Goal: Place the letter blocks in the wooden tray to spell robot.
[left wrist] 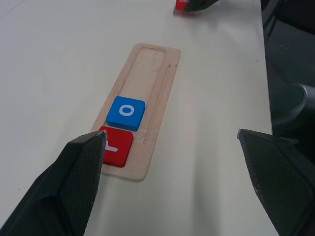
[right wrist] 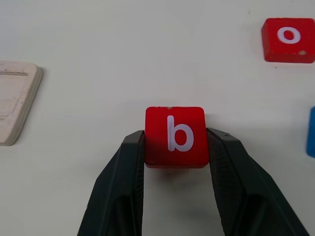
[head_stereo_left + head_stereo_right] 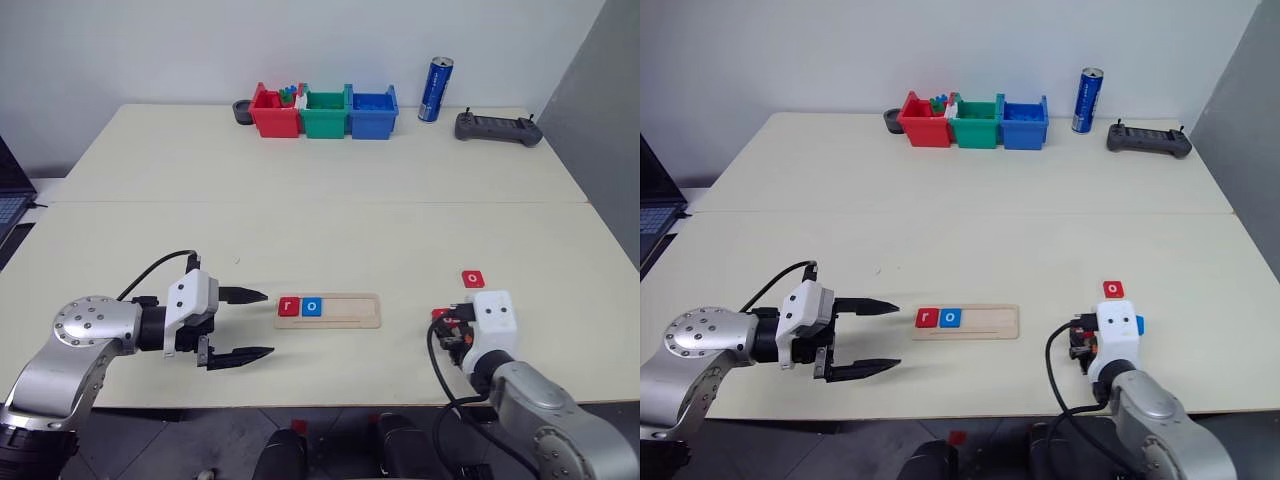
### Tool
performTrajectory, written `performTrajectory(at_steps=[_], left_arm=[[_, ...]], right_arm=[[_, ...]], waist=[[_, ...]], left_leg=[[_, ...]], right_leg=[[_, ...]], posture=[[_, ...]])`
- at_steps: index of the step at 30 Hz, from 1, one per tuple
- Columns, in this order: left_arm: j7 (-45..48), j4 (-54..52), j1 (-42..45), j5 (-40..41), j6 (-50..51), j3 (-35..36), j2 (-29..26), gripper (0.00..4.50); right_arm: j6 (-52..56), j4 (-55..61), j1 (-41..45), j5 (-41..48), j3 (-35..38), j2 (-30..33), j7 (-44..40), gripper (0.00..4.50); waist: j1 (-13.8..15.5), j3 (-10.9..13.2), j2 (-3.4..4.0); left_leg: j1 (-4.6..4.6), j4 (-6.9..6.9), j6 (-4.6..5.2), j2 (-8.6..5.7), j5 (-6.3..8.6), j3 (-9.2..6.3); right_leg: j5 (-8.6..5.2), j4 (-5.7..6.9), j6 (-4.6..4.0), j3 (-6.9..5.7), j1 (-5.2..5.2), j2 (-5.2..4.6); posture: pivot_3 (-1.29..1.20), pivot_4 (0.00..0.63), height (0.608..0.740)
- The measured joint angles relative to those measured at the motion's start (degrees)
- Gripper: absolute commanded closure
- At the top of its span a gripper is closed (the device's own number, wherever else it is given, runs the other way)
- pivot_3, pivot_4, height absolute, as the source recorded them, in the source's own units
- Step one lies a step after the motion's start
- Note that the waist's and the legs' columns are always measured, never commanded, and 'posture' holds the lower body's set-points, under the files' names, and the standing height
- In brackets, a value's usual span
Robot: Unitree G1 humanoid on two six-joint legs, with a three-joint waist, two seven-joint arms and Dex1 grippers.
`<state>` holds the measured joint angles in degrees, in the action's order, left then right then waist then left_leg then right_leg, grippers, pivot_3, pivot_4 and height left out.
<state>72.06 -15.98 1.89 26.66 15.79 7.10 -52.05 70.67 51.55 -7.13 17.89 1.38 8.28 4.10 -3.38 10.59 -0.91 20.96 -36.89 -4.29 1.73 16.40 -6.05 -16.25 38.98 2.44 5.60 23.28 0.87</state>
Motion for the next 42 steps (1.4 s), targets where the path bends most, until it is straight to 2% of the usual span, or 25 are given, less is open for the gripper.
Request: performTrajectory(at_steps=[5,6,8,12,13,15,18,21,24,27,30,32,38,41,42], left_arm=[[-0.11,0.11,-0.05,-0.09,-0.13,0.02,-0.05,0.00],[-0.10,0.25,-0.17,-0.20,-0.32,0.04,-0.08,0.00],[-0.11,0.63,-0.98,-0.38,-1.00,0.19,-0.40,0.00],[-0.21,0.91,-2.16,-0.39,-1.38,1.26,-0.46,0.00],[-0.28,0.96,-2.47,-0.39,-1.43,1.70,-0.47,0.00],[-0.29,1.33,-2.98,-0.42,-1.69,2.32,-0.48,0.00],[-0.12,3.22,-3.46,-1.06,-3.43,2.42,-0.48,0.00],[-0.13,4.81,-3.35,-1.64,-4.74,2.41,-0.46,0.00],[-0.27,5.14,-2.72,-1.93,-5.23,2.36,-0.40,0.00],[-0.74,5.12,-2.42,-2.10,-5.26,2.04,0.06,0.00],[-1.41,4.77,-2.34,-2.18,-5.14,1.60,0.57,0.00],[-1.51,4.60,-2.64,-2.17,-5.06,1.59,0.57,0.00],[-1.72,4.13,-3.77,-2.15,-4.94,1.69,0.56,0.00],[-2.04,3.86,-3.98,-2.15,-4.93,1.85,0.56,0.00],[-2.27,3.55,-4.06,-2.15,-4.93,1.90,0.56,0.00]], right_arm=[[-3.97,-2.93,-0.32,-1.60,-0.96,-4.51,1.45,3.04],[-4.68,-3.38,-0.27,-1.68,-0.76,-5.63,1.62,2.32],[-5.62,-4.21,0.00,-1.61,-0.48,-7.14,1.73,1.73],[-5.60,-4.91,1.81,-1.20,0.08,-7.45,0.96,0.24],[-5.31,-4.89,2.60,-0.96,0.53,-6.72,0.57,0.04],[-5.01,-4.67,4.29,-0.73,1.90,-4.16,-1.01,0.04],[-5.20,-4.31,6.95,0.77,4.69,4.54,-7.06,0.04],[-7.33,-5.18,8.32,5.13,6.47,15.80,-18.96,0.04],[-14.61,-8.65,8.13,7.67,4.73,30.65,-34.88,0.04],[-24.20,-16.02,10.07,5.94,1.16,38.16,-45.09,0.04],[-33.62,-23.90,12.95,1.46,-4.26,42.02,-51.99,0.04],[-38.24,-28.59,15.01,-0.89,-7.31,42.38,-55.09,0.04],[-43.81,-37.58,19.82,-3.73,-11.94,42.35,-61.24,0.04],[-44.73,-40.93,21.98,-4.96,-13.40,42.34,-63.27,0.64],[-45.24,-41.54,22.55,-5.30,-13.70,42.34,-63.93,1.01]], waist=[[-0.04,0.00,-0.01],[-0.04,0.00,-0.01],[-0.07,-0.01,-0.01],[-0.10,0.00,-0.02],[-0.10,0.01,-0.01],[-0.11,0.02,0.00],[-0.08,0.04,0.00],[-0.08,0.05,0.00],[-0.03,0.13,-0.03],[-0.04,0.16,-0.10],[-0.13,0.19,-0.16],[-0.13,0.21,-0.17],[0.07,0.22,-0.19],[0.08,0.22,-0.19],[0.08,0.22,-0.19]], left_leg=[[0.01,0.04,0.00,0.00,0.00,0.00],[0.01,0.04,0.00,0.01,0.00,0.00],[0.00,0.04,0.00,0.01,0.00,0.00],[0.01,0.03,0.00,0.00,0.00,0.00],[0.01,0.04,0.00,0.00,0.00,0.00],[0.02,0.04,0.00,-0.01,0.00,0.01],[0.04,0.04,0.00,-0.02,0.01,0.00],[0.03,0.05,0.02,-0.02,0.01,-0.01],[0.03,0.02,0.03,-0.02,0.02,0.00],[0.02,0.00,0.03,-0.02,0.02,0.02],[0.01,-0.01,0.03,-0.02,0.02,0.03],[0.02,-0.01,0.03,-0.02,0.02,0.03],[0.04,-0.03,0.03,-0.03,0.02,0.01],[0.03,-0.05,0.03,-0.03,0.02,0.01],[0.03,-0.05,0.03,-0.03,0.02,0.00]], right_leg=[[-0.01,-0.03,-0.02,0.00,0.01,0.00],[-0.01,-0.02,-0.02,0.00,0.01,0.00],[-0.01,-0.02,-0.02,0.00,0.01,-0.01],[-0.01,-0.02,-0.02,0.00,0.01,-0.01],[-0.01,-0.02,-0.02,0.00,0.01,-0.02],[-0.01,-0.03,-0.02,0.00,0.02,-0.02],[-0.02,-0.05,-0.02,-0.02,0.02,-0.03],[-0.02,-0.05,-0.03,-0.04,0.01,-0.01],[-0.02,-0.09,-0.03,-0.05,-0.03,-0.02],[-0.01,-0.08,-0.01,-0.03,-0.04,-0.01],[-0.01,-0.08,-0.01,-0.03,-0.04,-0.01],[-0.01,-0.06,-0.01,-0.02,-0.04,-0.01],[0.10,-0.05,-0.19,-0.04,-0.03,-0.03],[0.15,-0.04,-0.27,-0.04,-0.03,-0.03],[0.15,-0.04,-0.27,-0.04,-0.04,-0.03]], posture=[[0.00,0.150,0.740],[0.00,0.150,0.740],[0.00,0.150,0.740],[0.00,0.150,0.740],[0.00,0.150,0.740],[0.00,0.150,0.740],[0.00,0.150,0.740],[0.00,0.150,0.740],[0.00,0.150,0.740],[0.00,0.150,0.740],[0.00,0.150,0.740],[0.00,0.150,0.740],[0.00,0.150,0.740],[0.00,0.150,0.740],[0.00,0.150,0.740]])
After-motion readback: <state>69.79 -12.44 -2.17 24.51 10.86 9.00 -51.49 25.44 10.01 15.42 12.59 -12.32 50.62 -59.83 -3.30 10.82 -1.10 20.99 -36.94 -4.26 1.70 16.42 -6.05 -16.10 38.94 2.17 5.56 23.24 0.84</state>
